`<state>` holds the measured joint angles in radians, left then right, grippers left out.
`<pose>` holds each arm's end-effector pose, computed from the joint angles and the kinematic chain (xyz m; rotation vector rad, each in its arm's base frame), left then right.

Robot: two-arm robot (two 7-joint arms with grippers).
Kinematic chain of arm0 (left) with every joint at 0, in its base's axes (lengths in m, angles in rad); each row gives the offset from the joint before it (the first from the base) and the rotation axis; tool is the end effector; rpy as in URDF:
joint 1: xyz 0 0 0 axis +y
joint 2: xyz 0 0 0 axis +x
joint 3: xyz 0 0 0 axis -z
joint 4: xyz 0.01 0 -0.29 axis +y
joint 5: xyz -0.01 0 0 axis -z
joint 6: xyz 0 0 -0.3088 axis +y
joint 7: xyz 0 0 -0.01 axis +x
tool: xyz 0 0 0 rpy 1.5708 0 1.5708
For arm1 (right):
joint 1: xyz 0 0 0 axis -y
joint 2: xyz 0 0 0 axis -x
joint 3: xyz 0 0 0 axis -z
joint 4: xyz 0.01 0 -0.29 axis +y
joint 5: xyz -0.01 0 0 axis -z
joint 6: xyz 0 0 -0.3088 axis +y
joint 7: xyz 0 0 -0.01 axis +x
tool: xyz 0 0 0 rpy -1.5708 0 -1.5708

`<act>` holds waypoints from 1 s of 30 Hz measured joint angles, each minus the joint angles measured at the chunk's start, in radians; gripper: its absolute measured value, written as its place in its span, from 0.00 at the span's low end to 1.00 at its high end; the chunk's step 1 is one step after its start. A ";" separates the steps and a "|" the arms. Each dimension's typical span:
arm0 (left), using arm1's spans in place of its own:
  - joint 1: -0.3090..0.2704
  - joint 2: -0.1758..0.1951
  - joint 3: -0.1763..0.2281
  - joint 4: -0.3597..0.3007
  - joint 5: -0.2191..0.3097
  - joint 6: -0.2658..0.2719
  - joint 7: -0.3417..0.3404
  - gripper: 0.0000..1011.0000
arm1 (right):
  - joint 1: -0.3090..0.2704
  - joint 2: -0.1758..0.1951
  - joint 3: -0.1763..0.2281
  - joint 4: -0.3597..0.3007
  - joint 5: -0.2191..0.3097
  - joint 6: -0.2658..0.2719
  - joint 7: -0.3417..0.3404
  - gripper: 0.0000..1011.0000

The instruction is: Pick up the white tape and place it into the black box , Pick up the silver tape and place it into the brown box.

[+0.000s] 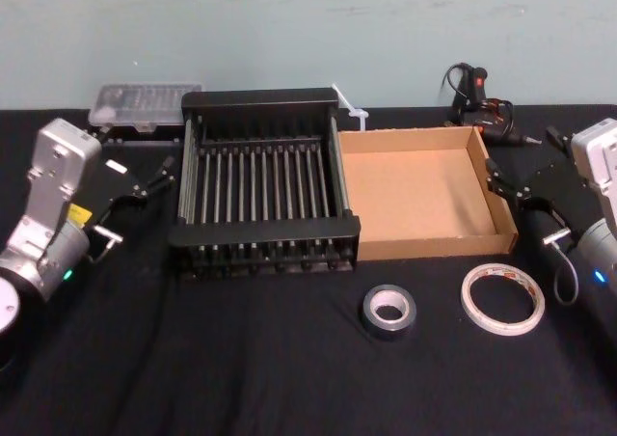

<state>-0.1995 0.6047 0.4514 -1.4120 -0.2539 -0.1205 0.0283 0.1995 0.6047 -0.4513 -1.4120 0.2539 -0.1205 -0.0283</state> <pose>0.3581 0.0827 -0.3023 0.3045 -0.2850 1.2480 0.3581 -0.0827 -0.3023 -0.3045 -0.2851 -1.2481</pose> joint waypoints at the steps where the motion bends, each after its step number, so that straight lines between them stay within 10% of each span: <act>1: 0.000 0.000 0.000 0.000 0.000 0.000 0.000 0.99 | 0.000 0.000 0.000 0.000 0.000 0.000 0.000 0.99; 30: 0.000 0.000 0.000 0.000 0.000 0.000 0.000 0.99 | 0.000 0.000 0.000 0.000 0.000 0.000 0.000 0.99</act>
<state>-0.1995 0.6047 0.4513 -1.4120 -0.2539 -0.1205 0.0283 0.1995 0.6047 -0.4514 -1.4120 0.2539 -0.1206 -0.0283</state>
